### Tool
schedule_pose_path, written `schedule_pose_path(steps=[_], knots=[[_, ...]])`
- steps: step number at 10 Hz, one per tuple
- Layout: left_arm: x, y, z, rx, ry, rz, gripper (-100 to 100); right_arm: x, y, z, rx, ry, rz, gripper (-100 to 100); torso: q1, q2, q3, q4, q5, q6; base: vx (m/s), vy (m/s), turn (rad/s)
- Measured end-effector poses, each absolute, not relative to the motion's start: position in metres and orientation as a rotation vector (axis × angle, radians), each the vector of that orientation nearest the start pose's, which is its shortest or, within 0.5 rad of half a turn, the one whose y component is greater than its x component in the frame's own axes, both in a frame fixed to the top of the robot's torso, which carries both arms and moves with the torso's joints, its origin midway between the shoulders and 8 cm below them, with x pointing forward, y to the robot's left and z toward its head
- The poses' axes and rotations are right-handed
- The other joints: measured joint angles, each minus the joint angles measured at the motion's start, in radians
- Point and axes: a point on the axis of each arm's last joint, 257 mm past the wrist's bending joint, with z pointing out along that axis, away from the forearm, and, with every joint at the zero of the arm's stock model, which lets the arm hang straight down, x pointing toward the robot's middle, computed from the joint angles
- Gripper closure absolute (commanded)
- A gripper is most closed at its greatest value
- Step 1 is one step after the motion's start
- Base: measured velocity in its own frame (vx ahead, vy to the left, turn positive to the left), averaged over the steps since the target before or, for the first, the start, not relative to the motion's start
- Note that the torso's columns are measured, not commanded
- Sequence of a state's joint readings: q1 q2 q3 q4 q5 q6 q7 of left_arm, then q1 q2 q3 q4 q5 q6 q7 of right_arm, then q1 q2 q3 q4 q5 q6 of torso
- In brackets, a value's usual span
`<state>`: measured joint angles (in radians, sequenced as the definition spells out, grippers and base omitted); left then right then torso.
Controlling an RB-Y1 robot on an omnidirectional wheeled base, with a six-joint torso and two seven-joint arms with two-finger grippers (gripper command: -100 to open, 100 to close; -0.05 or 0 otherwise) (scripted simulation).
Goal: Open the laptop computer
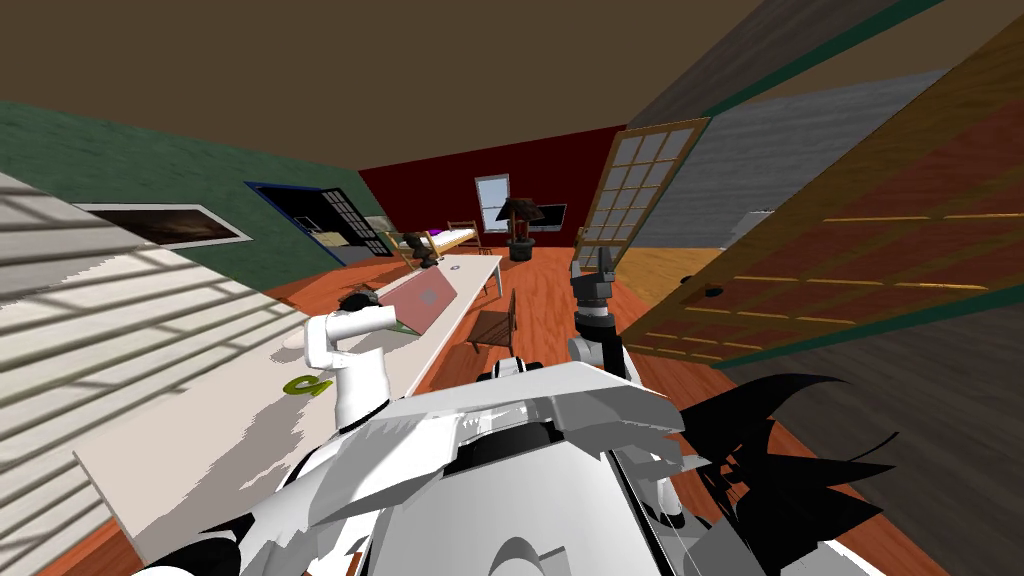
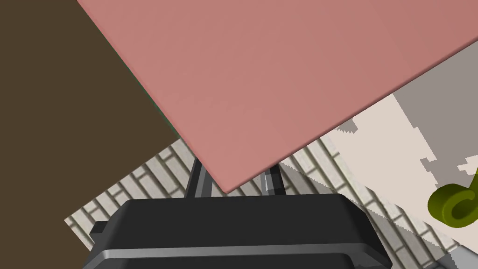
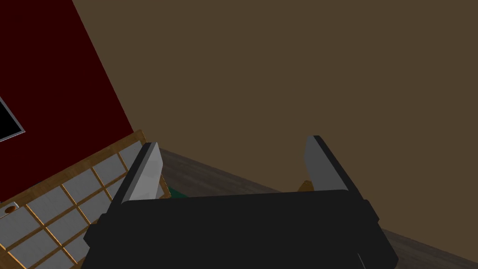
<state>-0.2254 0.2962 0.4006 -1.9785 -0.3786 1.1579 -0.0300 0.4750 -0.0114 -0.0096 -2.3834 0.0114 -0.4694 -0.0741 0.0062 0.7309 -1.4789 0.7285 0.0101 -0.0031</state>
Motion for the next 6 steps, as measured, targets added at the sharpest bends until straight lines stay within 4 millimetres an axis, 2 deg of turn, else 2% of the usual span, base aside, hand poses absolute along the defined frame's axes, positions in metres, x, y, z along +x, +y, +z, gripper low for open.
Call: schedule_pose_path(steps=[1,4,6], knots=[[0.4636,0.5419,-0.1011,-1.533,1.105,-0.155,100,0.3274,-0.2722,0.0719,0.589,0.543,1.386,0,0.003,0.001,0.0,0.001,-0.001,0.006,-0.069,0.09,-0.159],[0.4634,0.5421,-0.0999,-1.564,1.101,-0.15,100,0.3273,-0.2722,0.0718,0.589,0.543,1.386,0,-0.002,0.0,-0.001,0.002,-0.003,0.002,-0.011,0.04,-0.023],[0.4643,0.5378,-0.1051,-1.609,1.105,-0.17,100,0.3273,-0.2722,0.0719,0.589,0.543,1.385,0,0.004,-0.001,-0.001,0.004,-0.003,0.003,0.024,0.095,-0.025]])
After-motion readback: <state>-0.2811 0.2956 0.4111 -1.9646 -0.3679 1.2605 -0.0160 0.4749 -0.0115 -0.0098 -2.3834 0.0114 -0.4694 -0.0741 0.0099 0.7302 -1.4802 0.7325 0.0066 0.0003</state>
